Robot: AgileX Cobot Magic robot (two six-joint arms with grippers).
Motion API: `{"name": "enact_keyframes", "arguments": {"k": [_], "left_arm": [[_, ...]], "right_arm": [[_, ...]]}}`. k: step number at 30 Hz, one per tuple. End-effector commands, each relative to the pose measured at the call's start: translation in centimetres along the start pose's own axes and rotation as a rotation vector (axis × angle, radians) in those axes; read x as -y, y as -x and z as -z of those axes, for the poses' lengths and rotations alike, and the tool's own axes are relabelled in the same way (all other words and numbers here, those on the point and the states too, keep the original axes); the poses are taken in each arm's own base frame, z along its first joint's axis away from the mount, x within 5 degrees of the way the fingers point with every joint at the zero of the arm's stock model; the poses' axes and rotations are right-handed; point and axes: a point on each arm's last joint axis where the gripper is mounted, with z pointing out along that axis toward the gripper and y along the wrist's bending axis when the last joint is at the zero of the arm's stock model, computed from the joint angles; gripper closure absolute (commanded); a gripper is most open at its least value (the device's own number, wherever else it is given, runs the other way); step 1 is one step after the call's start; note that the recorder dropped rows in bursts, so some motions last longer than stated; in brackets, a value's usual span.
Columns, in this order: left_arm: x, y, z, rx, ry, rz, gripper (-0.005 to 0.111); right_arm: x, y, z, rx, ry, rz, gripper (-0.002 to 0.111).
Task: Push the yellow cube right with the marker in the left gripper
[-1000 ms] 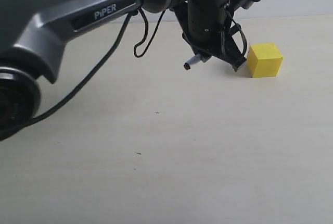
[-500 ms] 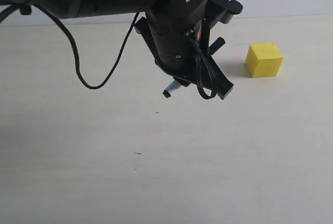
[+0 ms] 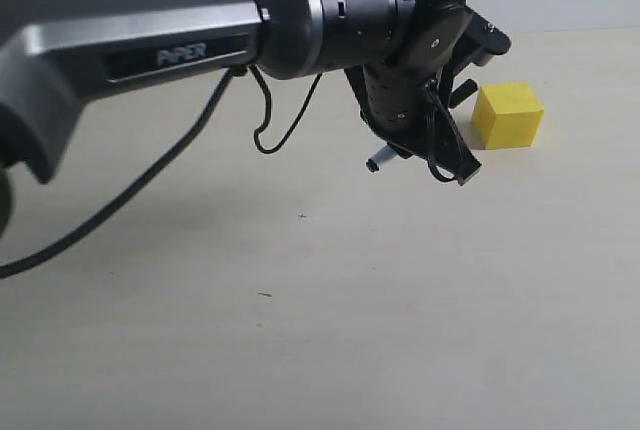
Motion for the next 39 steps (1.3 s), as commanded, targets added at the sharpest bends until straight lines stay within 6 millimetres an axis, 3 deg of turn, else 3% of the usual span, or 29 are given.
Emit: {"name": "enact_keyframes", "arguments": {"k": [1,7,13,18,21,26,29,39], "left_arm": [[-2.5,0.6,-2.1,-0.032,0.035,-0.006,0.107],[-5.7,0.3,-3.4,-0.033,-0.018,0.053,0.107],[-6.4,0.0,-4.0,-0.047,-0.018,0.045,0.107],[-7.2,0.5,-2.8,-0.086,0.030,0.031,0.107],[-7.3,0.4,-3.9,-0.145,0.072,-0.004,0.107],[-6.4,0.9,-6.3,-0.122,0.093,-0.103,0.107],[-5.6,1.9,-6.7,-0.053,0.093,-0.113,0.107],[-4.3,2.4,-8.8,-0.030,0.096,-0.136,0.107]], "right_arm": [[0.0,-0.1,0.0,0.008,-0.005,0.001,0.108],[0.0,-0.1,0.0,0.008,-0.005,0.001,0.108],[0.0,-0.1,0.0,0.008,-0.005,0.001,0.108],[0.0,-0.1,0.0,0.008,-0.005,0.001,0.108],[0.0,-0.1,0.0,0.008,-0.005,0.001,0.108],[0.0,-0.1,0.0,0.008,-0.005,0.001,0.108],[0.0,-0.1,0.0,0.008,-0.005,0.001,0.108],[0.0,-0.1,0.0,0.008,-0.005,0.001,0.108]]}}
